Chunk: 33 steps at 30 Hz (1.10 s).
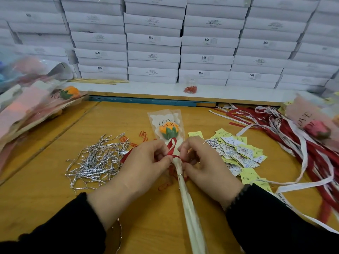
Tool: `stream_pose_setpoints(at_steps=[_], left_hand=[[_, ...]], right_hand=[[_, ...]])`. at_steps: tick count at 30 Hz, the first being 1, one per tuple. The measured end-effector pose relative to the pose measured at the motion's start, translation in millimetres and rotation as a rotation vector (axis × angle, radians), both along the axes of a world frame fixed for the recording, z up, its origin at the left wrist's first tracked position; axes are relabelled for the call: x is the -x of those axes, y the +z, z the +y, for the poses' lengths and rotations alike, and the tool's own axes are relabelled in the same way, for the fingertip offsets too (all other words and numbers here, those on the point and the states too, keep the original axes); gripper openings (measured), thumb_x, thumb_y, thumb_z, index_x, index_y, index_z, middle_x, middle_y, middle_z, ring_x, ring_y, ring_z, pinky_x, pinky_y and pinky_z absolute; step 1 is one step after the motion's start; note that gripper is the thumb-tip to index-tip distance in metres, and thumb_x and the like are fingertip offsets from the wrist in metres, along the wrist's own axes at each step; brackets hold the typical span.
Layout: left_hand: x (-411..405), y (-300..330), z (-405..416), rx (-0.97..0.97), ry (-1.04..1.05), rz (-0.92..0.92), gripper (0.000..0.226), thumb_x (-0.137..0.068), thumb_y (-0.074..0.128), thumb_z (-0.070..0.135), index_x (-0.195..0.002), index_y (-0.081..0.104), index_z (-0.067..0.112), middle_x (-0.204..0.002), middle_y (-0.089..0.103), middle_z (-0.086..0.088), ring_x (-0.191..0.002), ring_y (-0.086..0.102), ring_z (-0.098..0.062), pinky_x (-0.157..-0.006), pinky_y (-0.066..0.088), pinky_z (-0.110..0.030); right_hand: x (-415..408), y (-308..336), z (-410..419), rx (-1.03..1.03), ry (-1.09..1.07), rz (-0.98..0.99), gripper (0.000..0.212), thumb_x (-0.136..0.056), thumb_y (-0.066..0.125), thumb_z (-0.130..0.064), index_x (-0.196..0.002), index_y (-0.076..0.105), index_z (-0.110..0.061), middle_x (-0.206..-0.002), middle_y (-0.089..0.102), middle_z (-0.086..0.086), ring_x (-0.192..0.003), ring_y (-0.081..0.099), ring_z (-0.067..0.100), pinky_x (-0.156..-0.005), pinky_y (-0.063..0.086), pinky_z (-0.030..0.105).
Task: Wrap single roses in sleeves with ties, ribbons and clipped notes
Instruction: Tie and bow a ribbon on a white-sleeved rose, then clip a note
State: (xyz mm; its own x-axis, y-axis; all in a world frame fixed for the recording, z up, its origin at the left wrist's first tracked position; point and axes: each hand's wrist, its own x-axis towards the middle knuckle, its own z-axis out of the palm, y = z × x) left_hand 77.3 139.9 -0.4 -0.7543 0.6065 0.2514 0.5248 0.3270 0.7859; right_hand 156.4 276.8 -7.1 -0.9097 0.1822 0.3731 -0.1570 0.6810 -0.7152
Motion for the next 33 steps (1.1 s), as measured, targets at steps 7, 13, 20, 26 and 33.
stream_pose_setpoints(at_steps=[7,13,20,26,33], left_hand=[[-3,1,0,0.1,-0.054,0.026,0.018,-0.086,0.062,0.016,-0.069,0.056,0.02,-0.063,0.05,0.006,-0.065,0.049,-0.015,-0.067,0.045,-0.034],[-1,-2,-1,0.082,-0.045,0.056,0.012,-0.086,0.063,0.016,-0.078,0.058,0.023,-0.067,0.055,-0.002,-0.074,0.057,-0.025,-0.076,0.047,-0.039],[-2,-2,1,0.055,-0.094,0.062,0.023,-0.085,0.064,0.018,-0.077,0.064,0.04,-0.065,0.057,-0.006,-0.063,0.052,-0.017,-0.064,0.045,-0.031],[0,-3,2,-0.04,-0.091,0.007,0.021,-0.085,0.065,0.015,-0.066,0.067,0.027,-0.063,0.058,-0.003,-0.067,0.057,-0.016,-0.071,0.051,-0.036],[4,-7,2,-0.04,-0.06,-0.009,0.023,-0.087,0.063,0.016,-0.066,0.063,0.025,-0.059,0.057,0.005,-0.062,0.055,-0.012,-0.064,0.046,-0.028]], right_hand=[[1,-1,0,-0.237,-0.038,-0.032,0.029,-0.088,0.056,-0.009,-0.113,0.06,-0.023,-0.095,0.04,-0.017,-0.077,0.043,-0.009,-0.075,0.036,0.006],[3,1,1,-0.019,-0.078,-0.096,0.012,-0.087,0.062,-0.019,-0.076,0.063,-0.02,-0.083,0.049,-0.012,-0.072,0.053,0.005,-0.072,0.042,0.016],[2,7,2,0.544,-0.018,-0.314,0.029,-0.091,0.057,-0.022,-0.073,0.069,-0.002,-0.065,0.063,0.006,-0.056,0.054,0.01,-0.06,0.047,0.02],[1,9,0,0.527,-0.025,-0.3,0.033,-0.094,0.051,-0.026,-0.074,0.064,-0.003,-0.04,0.052,-0.013,-0.037,0.045,-0.003,-0.042,0.034,0.005],[-1,6,0,0.154,-0.163,-0.008,0.028,-0.073,0.072,-0.038,-0.066,0.055,-0.017,-0.059,0.05,-0.011,-0.055,0.044,0.001,-0.054,0.036,0.016]])
